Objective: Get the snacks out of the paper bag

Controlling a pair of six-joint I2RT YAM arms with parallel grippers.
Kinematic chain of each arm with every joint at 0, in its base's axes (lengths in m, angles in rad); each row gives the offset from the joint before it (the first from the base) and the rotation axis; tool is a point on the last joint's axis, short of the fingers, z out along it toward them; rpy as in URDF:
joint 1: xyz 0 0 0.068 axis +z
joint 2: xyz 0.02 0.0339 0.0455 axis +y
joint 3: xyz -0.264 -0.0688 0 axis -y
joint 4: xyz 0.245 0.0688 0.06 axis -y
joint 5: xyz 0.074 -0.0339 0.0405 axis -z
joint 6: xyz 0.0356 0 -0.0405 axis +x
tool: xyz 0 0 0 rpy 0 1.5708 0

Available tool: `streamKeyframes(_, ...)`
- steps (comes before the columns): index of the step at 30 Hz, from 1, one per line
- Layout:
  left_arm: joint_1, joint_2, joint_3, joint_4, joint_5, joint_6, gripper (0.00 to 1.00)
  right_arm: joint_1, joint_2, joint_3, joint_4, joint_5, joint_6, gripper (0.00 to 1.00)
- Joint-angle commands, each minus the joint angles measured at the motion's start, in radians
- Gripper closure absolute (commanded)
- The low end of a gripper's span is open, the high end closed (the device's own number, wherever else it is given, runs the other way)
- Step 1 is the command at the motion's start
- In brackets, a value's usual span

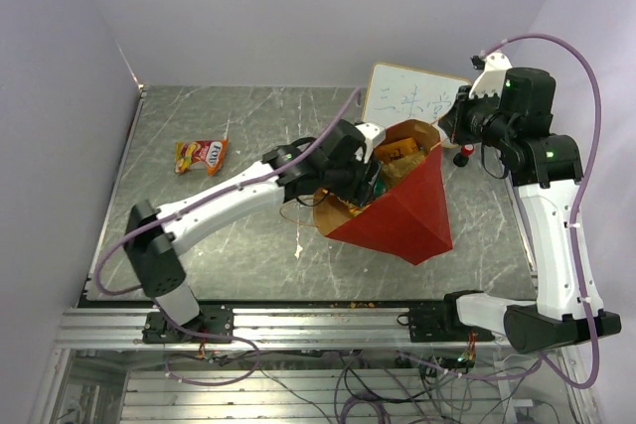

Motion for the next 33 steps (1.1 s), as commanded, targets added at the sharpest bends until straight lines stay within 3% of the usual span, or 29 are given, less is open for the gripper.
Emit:
streamKeyframes(1,0.004,0.100,0.112,-0.105,-0.049,0.056,0.30,-0.004,-0.022,0.021,0.028,0.014,-0.013,1.00)
streamKeyframes(10,0.005,0.199,0.215,-0.198,-0.214,0.087,0.33,-0.004,-0.031,0.011,0.021,0.013,-0.024,1.00)
streamKeyframes(18,0.016,0.322,0.342,-0.342,-0.439,0.152,0.23,-0.004,-0.023,0.022,0.024,0.001,-0.013,1.00)
streamKeyframes(22,0.021,0.329,0.292,-0.251,-0.363,0.169,0.24,-0.005,-0.034,0.003,0.023,-0.004,-0.013,1.00)
streamKeyframes(33,0.022,0.370,0.224,-0.221,-0.272,0.150,0.29,-0.004,-0.030,0.009,0.022,0.004,0.001,1.00)
